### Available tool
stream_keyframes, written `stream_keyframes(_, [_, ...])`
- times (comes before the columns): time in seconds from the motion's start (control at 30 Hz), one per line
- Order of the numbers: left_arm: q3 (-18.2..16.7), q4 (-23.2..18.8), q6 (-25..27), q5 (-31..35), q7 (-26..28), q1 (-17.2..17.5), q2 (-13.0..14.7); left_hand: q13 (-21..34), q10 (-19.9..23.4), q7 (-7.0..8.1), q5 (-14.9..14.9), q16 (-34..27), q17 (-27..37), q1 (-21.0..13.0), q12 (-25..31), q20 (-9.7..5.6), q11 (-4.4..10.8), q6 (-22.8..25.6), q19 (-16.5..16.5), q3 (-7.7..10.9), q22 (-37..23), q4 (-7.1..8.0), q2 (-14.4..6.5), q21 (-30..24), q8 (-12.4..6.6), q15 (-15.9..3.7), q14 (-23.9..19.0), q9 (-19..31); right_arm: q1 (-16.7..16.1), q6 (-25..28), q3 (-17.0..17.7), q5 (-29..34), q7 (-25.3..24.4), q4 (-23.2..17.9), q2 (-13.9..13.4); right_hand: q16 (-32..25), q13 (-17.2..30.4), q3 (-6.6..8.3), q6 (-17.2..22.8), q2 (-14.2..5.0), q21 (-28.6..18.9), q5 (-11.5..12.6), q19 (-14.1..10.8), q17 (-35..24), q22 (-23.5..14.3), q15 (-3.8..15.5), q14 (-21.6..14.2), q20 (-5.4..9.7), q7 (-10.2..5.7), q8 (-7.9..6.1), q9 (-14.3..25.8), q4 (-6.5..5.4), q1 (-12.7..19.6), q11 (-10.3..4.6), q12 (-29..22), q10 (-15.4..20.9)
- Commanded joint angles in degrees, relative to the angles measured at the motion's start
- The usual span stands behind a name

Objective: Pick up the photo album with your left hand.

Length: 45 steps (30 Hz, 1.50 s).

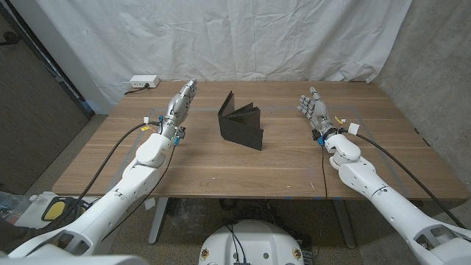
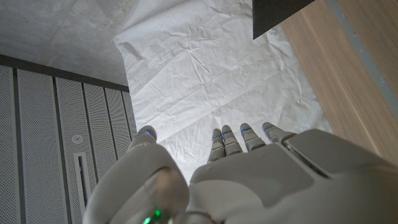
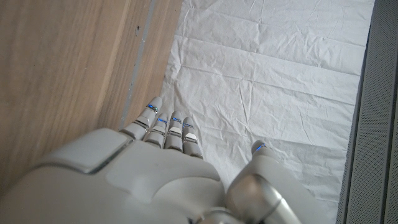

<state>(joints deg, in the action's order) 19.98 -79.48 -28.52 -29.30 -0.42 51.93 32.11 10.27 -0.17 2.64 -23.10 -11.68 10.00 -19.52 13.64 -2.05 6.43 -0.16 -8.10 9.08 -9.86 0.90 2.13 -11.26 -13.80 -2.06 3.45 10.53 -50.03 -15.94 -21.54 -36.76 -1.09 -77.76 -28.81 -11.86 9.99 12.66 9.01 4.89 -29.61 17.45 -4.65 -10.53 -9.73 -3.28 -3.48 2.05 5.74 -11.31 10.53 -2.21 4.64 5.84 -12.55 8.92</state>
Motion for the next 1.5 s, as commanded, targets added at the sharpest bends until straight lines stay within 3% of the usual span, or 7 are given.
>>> stream_keyframes(0.03, [-1.1, -2.6, -1.4, 2.3, 1.4, 2.1, 2.0, 0.3, 0.8, 0.03, -0.4, 0.2, 0.2, -1.7, 0.1, -4.62, 0.20, 1.0, -0.5, 0.32, -0.2, -0.78, 0.0, 0.2, -0.19, -1.89, -0.5, 0.1, 0.3, 0.1, -0.4, 0.3, -0.1, 0.3, 0.5, 0.1, 0.3, 0.24, 0.2, -0.05, 0.4, 0.3, -0.6, -0.3, -0.3, -0.16, -0.6, 1.10, -0.15, -0.20, 0.2, 0.22, 0.6, -0.19, 0.0, 0.4])
stream_keyframes(0.7, [-2.1, -4.6, -2.3, 6.2, 4.2, 3.7, 3.4, 0.4, 2.8, 0.78, -1.1, 0.5, 0.2, -7.7, -0.1, -3.20, 1.58, 2.1, -1.1, 1.49, -0.1, -4.28, 0.2, 0.4, -0.09, -2.12, -1.0, 0.2, 0.5, 0.2, -0.6, 0.3, 0.0, 0.2, 0.6, 0.1, 0.3, 0.16, 0.4, -0.31, 0.9, 0.2, -0.8, -0.4, -0.3, -0.20, -0.8, 1.04, -0.13, -0.20, 0.2, 0.31, 0.8, -0.18, 0.1, 0.5])
stream_keyframes(1.27, [-3.4, -10.2, 0.9, 12.7, 9.2, 6.2, 6.6, 0.5, 2.7, 1.69, -1.5, 0.9, 0.2, -13.5, -0.8, -2.18, 2.48, 2.0, -1.6, 2.45, -0.1, -7.66, 0.8, 0.4, 0.34, -2.17, -0.4, 0.3, -0.9, -0.3, 0.0, 0.2, -0.9, -1.4, 0.2, 0.2, 0.4, 0.04, 0.5, -0.44, 1.3, 0.0, -0.9, -0.4, -0.3, -0.30, -0.9, 0.98, -0.26, -0.16, 0.2, 0.37, 0.9, -0.21, 0.2, 0.5])
stream_keyframes(1.5, [-4.6, -12.9, 2.0, 14.9, 11.4, 8.1, 7.7, 0.5, 3.2, 1.84, -1.5, 0.9, 0.2, -15.3, -0.8, -2.75, 2.54, 2.4, -1.6, 2.67, -0.1, -8.56, 1.0, 0.4, 0.31, -1.98, -0.4, 0.3, -1.2, -0.5, 0.1, 0.2, -0.9, -1.8, 0.2, 0.2, 0.4, -0.01, 0.5, -0.49, 1.5, 0.0, -1.0, -0.4, -0.3, -0.31, -0.9, 0.96, -0.33, -0.14, 0.3, 0.40, 0.9, -0.20, 0.2, 0.6])
